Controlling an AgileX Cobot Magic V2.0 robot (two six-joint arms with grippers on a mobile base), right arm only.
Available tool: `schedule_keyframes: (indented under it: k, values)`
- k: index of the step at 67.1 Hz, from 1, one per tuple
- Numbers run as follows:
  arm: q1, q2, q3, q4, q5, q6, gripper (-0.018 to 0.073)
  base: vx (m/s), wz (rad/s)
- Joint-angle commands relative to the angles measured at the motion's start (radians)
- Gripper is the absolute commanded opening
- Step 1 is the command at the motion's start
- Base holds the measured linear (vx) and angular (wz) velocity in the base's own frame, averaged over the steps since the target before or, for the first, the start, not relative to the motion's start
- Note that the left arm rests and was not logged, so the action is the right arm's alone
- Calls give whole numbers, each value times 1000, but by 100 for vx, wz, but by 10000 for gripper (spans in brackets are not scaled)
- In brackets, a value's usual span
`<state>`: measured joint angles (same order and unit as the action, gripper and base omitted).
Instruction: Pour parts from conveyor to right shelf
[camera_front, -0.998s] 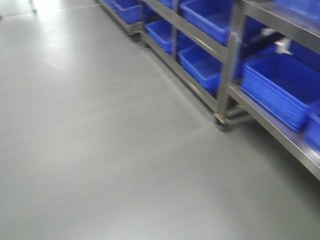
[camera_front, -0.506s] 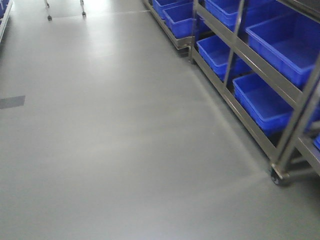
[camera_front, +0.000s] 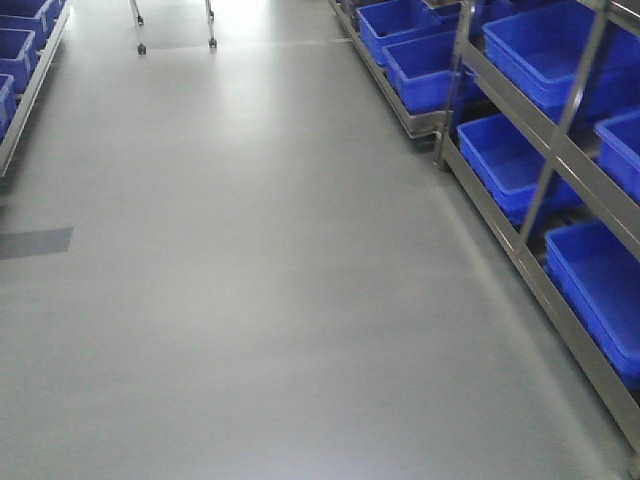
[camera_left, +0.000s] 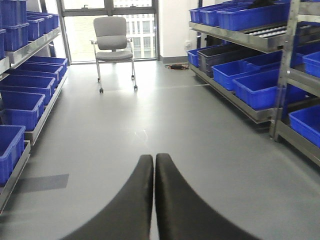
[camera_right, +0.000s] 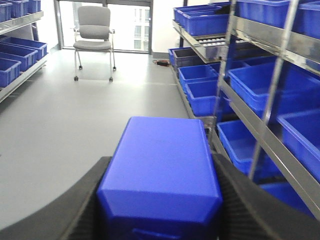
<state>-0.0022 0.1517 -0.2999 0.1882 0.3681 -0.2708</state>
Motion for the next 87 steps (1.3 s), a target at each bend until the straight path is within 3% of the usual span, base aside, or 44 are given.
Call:
schedule_keyframes:
  k: [1, 87]
  values:
    - [1, 12, -28, 5, -83, -7, -6, 69, 18]
    - [1, 12, -28, 5, -84, -7, -6, 62, 10]
